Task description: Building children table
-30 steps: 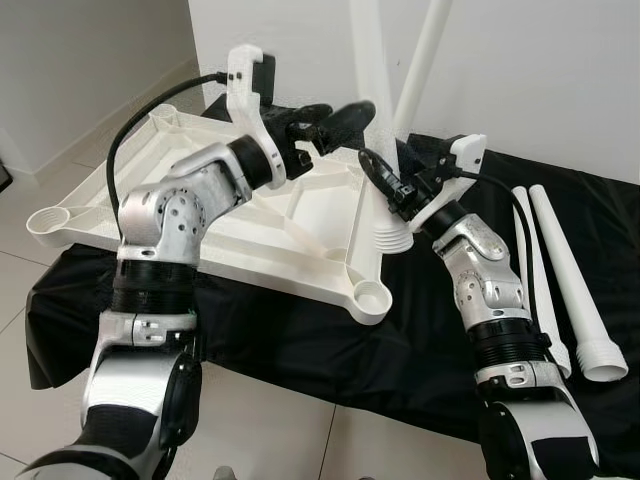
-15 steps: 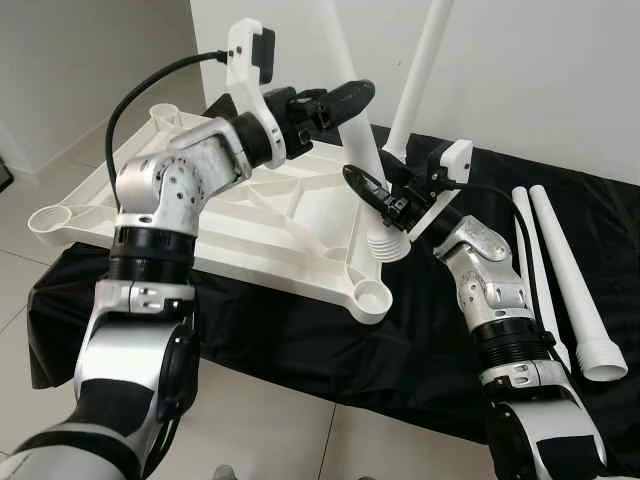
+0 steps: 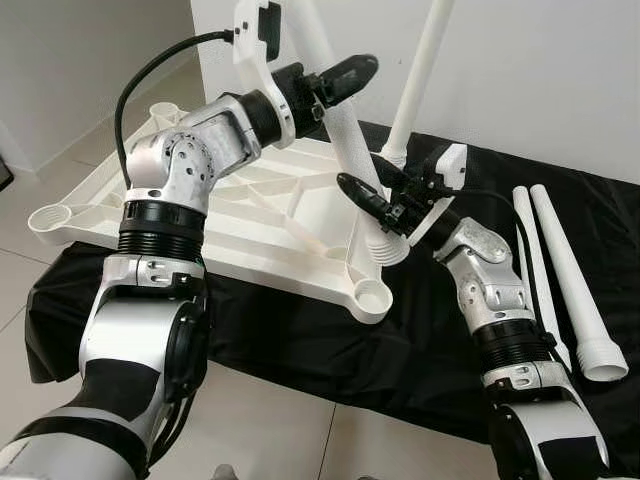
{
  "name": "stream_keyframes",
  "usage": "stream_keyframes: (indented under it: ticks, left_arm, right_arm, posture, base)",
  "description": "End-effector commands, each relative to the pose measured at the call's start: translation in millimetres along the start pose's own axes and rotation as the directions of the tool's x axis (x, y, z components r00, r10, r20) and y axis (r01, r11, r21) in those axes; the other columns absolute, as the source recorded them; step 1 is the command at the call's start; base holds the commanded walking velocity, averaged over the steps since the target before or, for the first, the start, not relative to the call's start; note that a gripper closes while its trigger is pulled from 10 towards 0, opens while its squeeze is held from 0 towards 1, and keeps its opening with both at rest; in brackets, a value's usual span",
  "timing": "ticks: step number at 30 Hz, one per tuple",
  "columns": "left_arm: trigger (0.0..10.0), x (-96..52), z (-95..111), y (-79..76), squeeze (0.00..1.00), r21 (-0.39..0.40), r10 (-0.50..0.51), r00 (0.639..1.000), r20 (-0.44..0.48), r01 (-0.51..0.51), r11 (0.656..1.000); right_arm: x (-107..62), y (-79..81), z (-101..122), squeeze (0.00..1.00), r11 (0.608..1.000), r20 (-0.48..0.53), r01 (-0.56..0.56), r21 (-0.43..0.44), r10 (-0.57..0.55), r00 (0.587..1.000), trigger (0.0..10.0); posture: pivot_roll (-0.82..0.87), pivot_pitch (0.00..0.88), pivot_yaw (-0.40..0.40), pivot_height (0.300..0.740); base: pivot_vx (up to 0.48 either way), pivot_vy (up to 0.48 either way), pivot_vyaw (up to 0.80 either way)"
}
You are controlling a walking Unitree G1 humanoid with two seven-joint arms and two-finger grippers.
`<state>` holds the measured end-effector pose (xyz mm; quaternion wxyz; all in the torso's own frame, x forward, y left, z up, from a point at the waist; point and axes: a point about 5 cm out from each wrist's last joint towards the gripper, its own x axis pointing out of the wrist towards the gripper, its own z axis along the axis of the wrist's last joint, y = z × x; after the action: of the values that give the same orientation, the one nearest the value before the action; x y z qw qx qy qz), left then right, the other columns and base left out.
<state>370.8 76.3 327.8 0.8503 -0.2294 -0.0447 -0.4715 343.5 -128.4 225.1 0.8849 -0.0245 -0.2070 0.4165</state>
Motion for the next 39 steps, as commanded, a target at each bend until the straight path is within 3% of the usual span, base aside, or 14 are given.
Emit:
stream_keyframes:
  ticks: [1, 8, 14, 15, 19, 21, 25, 29, 30, 31, 32, 39]
  left_arm:
    - [0.0, 3.1, 5.0, -5.2, 0.00, -0.008, -0.032, 0.999, 0.021, 0.032, 0.999]
    - [0.0, 2.8, 8.0, -13.4, 0.00, -0.007, -0.068, 0.997, 0.038, 0.068, 0.998]
    - [0.0, 3.2, 12.5, -21.6, 0.00, 0.069, -0.115, 0.993, 0.032, 0.113, 0.991]
    - [10.0, 3.8, 11.4, -26.0, 0.00, 0.105, -0.143, 0.990, 0.007, 0.141, 0.984]
    - [10.0, 5.2, 7.2, -28.2, 0.00, 0.166, -0.139, 0.990, -0.015, 0.140, 0.976]
    - [10.0, 5.8, 4.8, -28.7, 0.00, 0.191, -0.134, 0.991, -0.027, 0.137, 0.972]
    - [10.0, 9.2, 1.0, -32.3, 0.00, 0.323, -0.113, 0.992, -0.049, 0.123, 0.938]
    - [10.0, 10.1, 1.3, -34.5, 0.00, 0.360, -0.115, 0.992, -0.058, 0.128, 0.924]
    - [10.0, 10.6, 1.4, -36.6, 0.00, 0.387, -0.120, 0.991, -0.066, 0.136, 0.912]
    - [10.0, 10.6, 1.4, -36.6, 0.00, 0.387, -0.120, 0.991, -0.066, 0.136, 0.912]
    - [10.0, 12.1, 0.6, -41.2, 0.00, 0.436, -0.132, 0.987, -0.089, 0.157, 0.886]
    - [10.0, 16.2, -3.1, -54.5, 0.00, 0.517, -0.169, 0.975, -0.143, 0.219, 0.828]
  right_arm:
    - [-2.5, -2.9, -0.7, 0.00, 1.000, -0.014, 0.011, -0.012, -0.011, 1.000, 10.0]
    - [-2.5, -6.2, -0.6, 0.00, 0.999, -0.006, 0.046, -0.022, -0.046, 0.999, 10.0]
    - [-2.1, -8.8, -0.3, 0.00, 0.998, -0.012, 0.051, -0.028, -0.052, 0.999, 10.0]
    - [-1.9, -10.0, 0.0, 0.97, 0.999, -0.017, 0.046, -0.025, -0.046, 0.999, 10.0]
    - [-1.8, -12.3, 1.1, 1.00, 0.999, -0.018, 0.049, -0.019, -0.050, 0.999, 10.0]
    - [-1.6, -13.5, 1.6, 1.00, 0.998, -0.018, 0.053, -0.016, -0.053, 0.998, 10.0]
    - [1.3, -15.0, 4.6, 1.00, 0.999, -0.024, 0.050, -0.016, -0.050, 0.998, 10.0]
    - [2.4, -15.2, 5.3, 1.00, 0.999, -0.032, 0.045, -0.019, -0.046, 0.998, 10.0]
    - [3.2, -15.5, 5.8, 0.60, 0.999, -0.040, 0.041, -0.020, -0.042, 0.998, 10.0]
    - [3.2, -15.5, 5.8, 0.60, 0.999, -0.040, 0.041, -0.020, -0.042, 0.998, 10.0]
    - [5.0, -15.5, 5.8, 0.00, 1.000, -0.074, 0.012, -0.011, -0.013, 0.997, 10.0]
    - [8.0, -12.6, 4.6, 0.00, 0.995, -0.183, -0.098, 0.004, 0.097, 0.978, 10.0]
  posture:
    - [0.00, 0.000, -0.050, 0.740]
    - [0.00, 0.000, -0.049, 0.740]
    - [0.00, 0.000, -0.053, 0.740]
    - [0.00, 0.000, -0.053, 0.740]
    - [0.00, 0.000, -0.055, 0.740]
    - [0.00, 0.000, -0.055, 0.740]
    - [0.00, 0.000, -0.060, 0.740]
    - [0.00, 0.000, -0.063, 0.740]
    - [0.00, 0.000, -0.063, 0.740]
    - [0.00, 0.000, -0.063, 0.740]
    - [0.01, 0.000, -0.067, 0.740]
    - [0.01, 0.000, -0.073, 0.740]
  base:
    - [0.000, 0.000, 0.00]
    - [0.000, 0.000, 0.00]
    - [0.000, 0.000, 0.00]
    - [0.000, 0.000, 0.00]
    - [0.000, 0.000, 0.00]
    - [0.000, 0.000, 0.00]
    - [0.000, 0.000, 0.00]
    - [0.000, 0.000, 0.00]
    - [0.000, 0.000, 0.00]
    - [0.000, 0.000, 0.00]
    - [0.000, 0.000, 0.00]
    - [0.000, 0.000, 0.00]
